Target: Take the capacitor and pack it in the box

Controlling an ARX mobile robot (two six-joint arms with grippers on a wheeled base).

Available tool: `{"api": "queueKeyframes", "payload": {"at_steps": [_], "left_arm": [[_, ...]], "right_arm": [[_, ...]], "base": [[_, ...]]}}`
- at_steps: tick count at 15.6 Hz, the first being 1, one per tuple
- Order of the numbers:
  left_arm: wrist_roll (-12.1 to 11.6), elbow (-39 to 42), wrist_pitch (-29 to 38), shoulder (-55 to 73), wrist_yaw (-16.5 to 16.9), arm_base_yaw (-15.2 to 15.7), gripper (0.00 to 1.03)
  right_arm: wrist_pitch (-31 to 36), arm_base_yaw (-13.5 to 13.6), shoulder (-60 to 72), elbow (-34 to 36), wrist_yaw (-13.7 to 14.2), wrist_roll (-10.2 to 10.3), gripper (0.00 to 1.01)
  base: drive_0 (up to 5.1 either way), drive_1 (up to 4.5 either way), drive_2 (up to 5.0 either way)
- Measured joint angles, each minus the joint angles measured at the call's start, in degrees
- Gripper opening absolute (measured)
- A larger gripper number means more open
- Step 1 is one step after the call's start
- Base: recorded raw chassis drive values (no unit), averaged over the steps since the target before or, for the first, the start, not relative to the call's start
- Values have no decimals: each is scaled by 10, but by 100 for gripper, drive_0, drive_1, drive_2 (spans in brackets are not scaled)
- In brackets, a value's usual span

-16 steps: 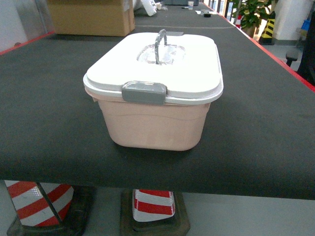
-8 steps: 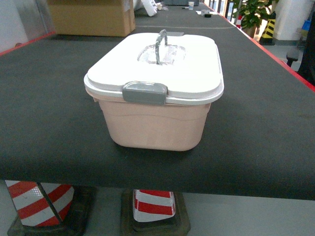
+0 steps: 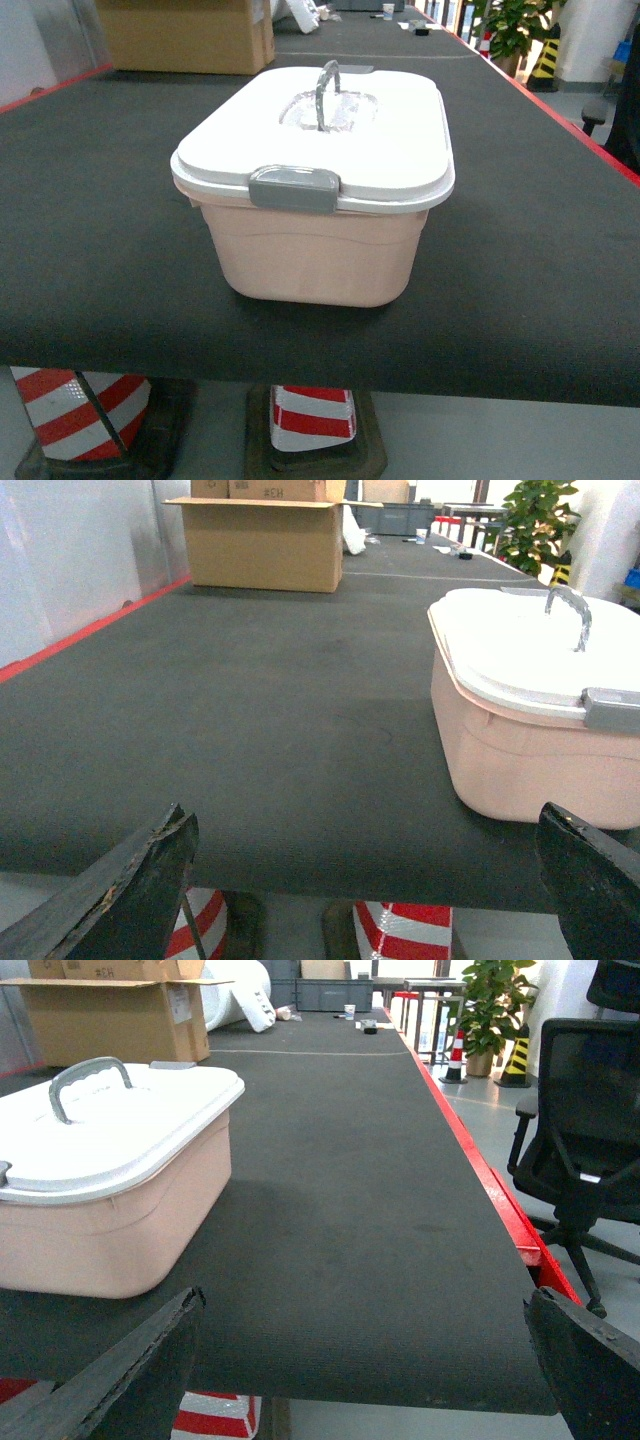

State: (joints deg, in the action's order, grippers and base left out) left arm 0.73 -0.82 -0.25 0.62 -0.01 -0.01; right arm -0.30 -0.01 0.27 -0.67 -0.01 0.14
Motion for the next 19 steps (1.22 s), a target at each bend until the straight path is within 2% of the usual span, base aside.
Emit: {"api": "queueKeyframes", "payload": {"at_steps": [1, 19], "left_arm": [[0, 0, 0, 0, 0, 0, 97], [0, 0, 0, 0, 0, 0, 98]], "right_arm": [[0, 0, 0, 0, 0, 0, 98], [0, 0, 0, 0, 0, 0, 98]], "base": [[0, 0, 0], [0, 0, 0]]}}
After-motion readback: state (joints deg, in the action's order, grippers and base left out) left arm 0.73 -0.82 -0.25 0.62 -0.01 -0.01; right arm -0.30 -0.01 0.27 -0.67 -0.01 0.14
